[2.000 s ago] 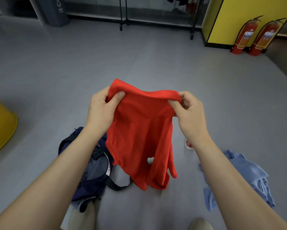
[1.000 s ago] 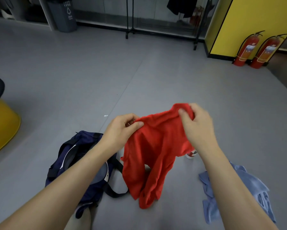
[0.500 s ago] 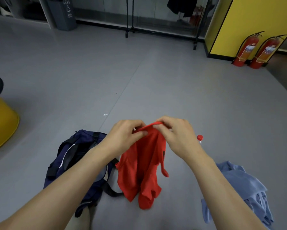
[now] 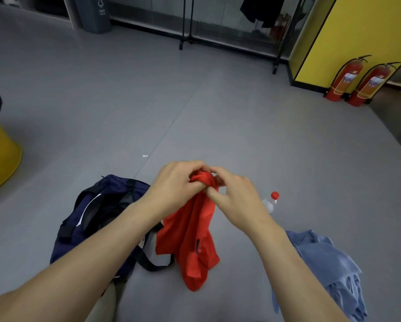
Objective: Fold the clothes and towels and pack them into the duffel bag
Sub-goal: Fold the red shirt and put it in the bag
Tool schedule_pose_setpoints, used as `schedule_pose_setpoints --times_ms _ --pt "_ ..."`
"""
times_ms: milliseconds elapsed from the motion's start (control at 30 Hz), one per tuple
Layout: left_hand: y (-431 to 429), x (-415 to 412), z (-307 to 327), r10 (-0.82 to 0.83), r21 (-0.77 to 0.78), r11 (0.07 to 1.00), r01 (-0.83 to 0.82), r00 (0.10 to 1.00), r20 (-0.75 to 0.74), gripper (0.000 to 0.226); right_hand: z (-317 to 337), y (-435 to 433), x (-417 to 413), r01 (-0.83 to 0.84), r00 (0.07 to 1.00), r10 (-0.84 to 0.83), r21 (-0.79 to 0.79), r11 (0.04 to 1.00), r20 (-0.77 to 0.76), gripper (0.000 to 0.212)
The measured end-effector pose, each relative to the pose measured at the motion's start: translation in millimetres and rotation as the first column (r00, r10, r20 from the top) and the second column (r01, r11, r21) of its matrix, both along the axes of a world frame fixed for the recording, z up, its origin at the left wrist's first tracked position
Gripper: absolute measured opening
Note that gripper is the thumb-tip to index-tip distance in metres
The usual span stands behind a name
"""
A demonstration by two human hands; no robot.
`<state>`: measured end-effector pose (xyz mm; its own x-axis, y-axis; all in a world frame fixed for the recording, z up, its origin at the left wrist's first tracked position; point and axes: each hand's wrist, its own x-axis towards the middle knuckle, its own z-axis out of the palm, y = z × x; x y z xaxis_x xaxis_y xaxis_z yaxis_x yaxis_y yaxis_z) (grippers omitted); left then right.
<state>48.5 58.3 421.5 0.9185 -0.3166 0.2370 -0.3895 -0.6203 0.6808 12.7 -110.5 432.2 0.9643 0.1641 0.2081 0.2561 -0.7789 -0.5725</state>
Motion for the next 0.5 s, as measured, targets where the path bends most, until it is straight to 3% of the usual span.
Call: schedule_pose_setpoints --times_ms 33,133,200,267,333,400,500 --pt "1.2 1.1 0.2 0.015 0.003 1.0 -0.015 1.0 0.017 0.004 1.1 -0.2 0.8 0.012 0.999 -0.011 -0.014 1.0 0.047 0.03" --pt "6.7 4.8 2.1 -0.004 0.008 1.0 0.004 1.0 0.005 0.014 7.0 -3.3 2.4 0.028 0.989 -0.033 0.035 0.999 0.146 0.023" --pt "11.5 6.9 2.0 -0.052 -0.018 0.999 0.051 0.996 -0.067 0.01 11.5 -7.9 3.9 0.039 0.982 -0.089 0.279 0.959 0.166 0.025" --pt "15.9 8.0 1.0 -0.086 -0.028 0.996 0.084 0.99 -0.112 0.013 18.5 -19.0 8.6 0.059 0.971 -0.18 0.569 0.82 0.158 0.025" --pt "19.2 9.4 1.4 -0.084 -0.018 0.996 0.082 0.991 -0.109 0.013 25.8 -34.0 12.6 0.133 0.957 -0.273 0.695 0.707 0.094 0.02" --pt "19.9 11.8 3.2 -0.081 -0.061 0.995 0.075 0.991 -0.103 0.009 28.2 -44.8 12.3 0.187 0.953 -0.298 0.647 0.739 0.065 0.016" --pt "18.1 13.2 5.1 -0.089 -0.14 0.988 0.069 0.986 -0.138 0.01 16.6 -40.6 4.2 0.124 0.992 -0.11 0.391 0.912 -0.058 0.02"
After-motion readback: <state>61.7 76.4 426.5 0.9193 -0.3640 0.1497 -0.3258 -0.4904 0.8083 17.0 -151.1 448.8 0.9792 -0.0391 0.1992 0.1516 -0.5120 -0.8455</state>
